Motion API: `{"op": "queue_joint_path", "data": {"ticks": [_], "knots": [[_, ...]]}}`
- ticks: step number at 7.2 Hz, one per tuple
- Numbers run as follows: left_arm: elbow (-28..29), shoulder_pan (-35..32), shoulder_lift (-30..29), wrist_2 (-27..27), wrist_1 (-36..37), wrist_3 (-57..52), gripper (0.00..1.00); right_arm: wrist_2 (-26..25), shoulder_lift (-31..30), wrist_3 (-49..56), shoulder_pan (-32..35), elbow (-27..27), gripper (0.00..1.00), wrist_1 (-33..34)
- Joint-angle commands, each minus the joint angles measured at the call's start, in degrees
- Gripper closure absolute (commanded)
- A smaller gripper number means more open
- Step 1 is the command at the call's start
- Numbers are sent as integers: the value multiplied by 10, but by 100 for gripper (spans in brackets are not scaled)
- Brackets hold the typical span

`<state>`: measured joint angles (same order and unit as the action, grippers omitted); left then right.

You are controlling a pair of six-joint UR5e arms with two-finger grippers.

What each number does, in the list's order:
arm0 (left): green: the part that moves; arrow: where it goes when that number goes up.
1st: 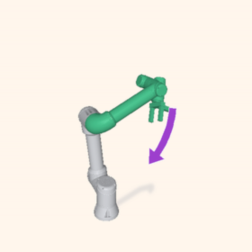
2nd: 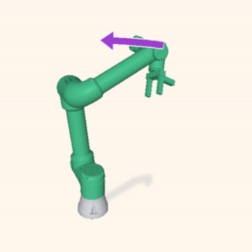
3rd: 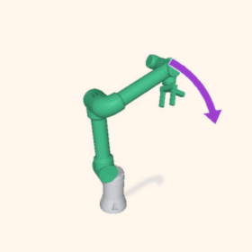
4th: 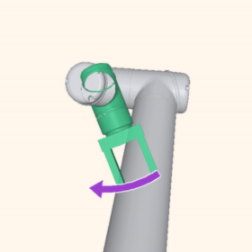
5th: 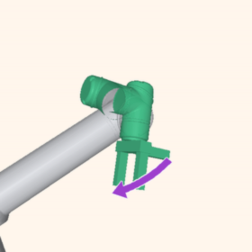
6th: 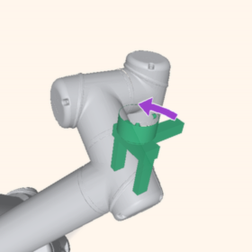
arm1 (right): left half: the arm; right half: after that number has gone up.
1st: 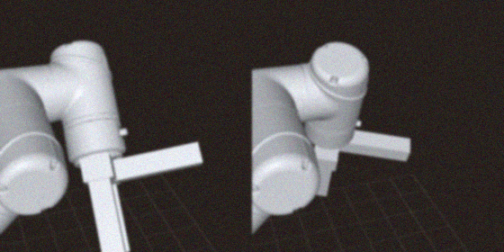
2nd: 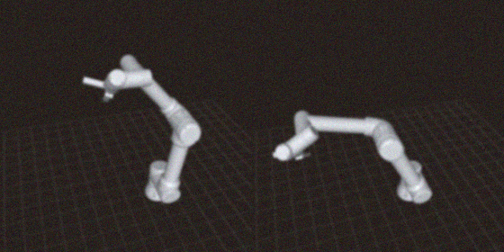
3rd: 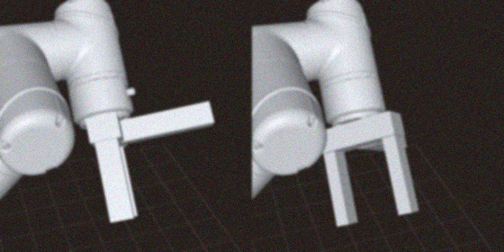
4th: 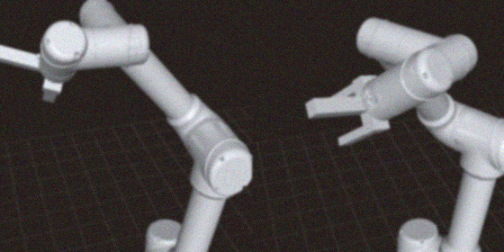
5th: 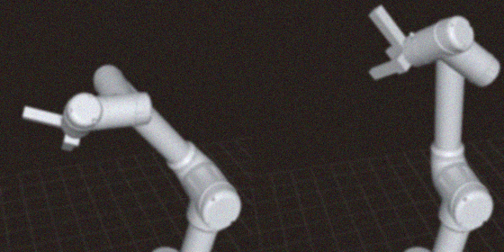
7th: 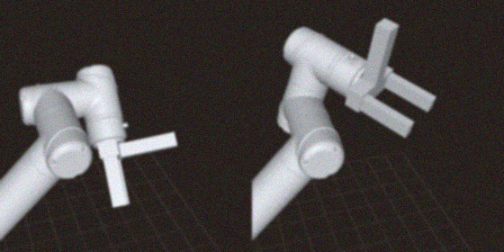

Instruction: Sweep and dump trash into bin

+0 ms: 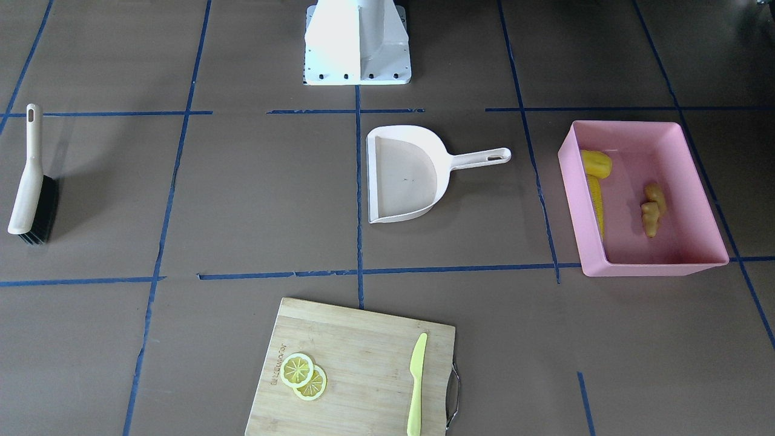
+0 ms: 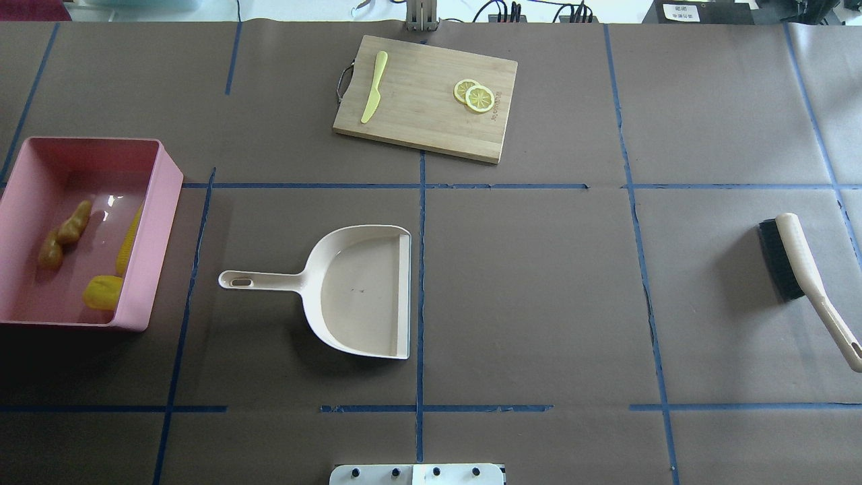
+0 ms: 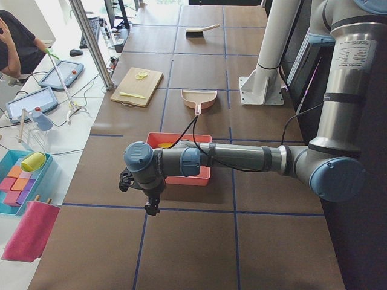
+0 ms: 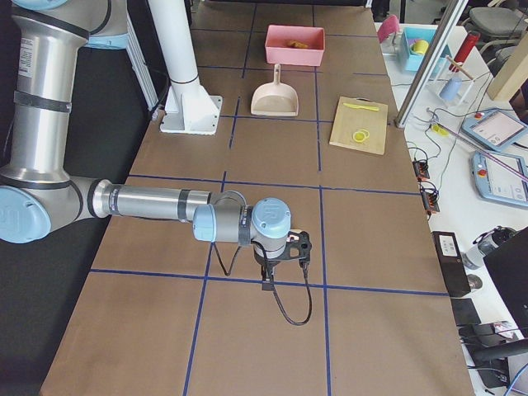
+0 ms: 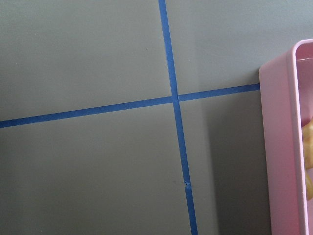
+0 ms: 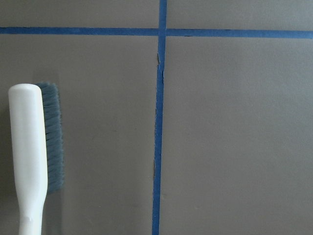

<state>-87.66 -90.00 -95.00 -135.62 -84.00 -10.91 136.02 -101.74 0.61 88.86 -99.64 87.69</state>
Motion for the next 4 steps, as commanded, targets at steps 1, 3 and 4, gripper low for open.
{"op": "queue_joint_path", "data": {"ticks": [1, 3, 4], "knots": [[-4, 1, 0, 0, 2, 1, 0, 1, 0, 0, 0, 1, 0, -2], [2, 1, 2, 2, 3, 1, 0, 1, 0, 0, 0, 0, 0, -2], [2, 1, 2, 3, 9, 2, 0, 3, 0, -1, -1, 0, 0, -2]]}}
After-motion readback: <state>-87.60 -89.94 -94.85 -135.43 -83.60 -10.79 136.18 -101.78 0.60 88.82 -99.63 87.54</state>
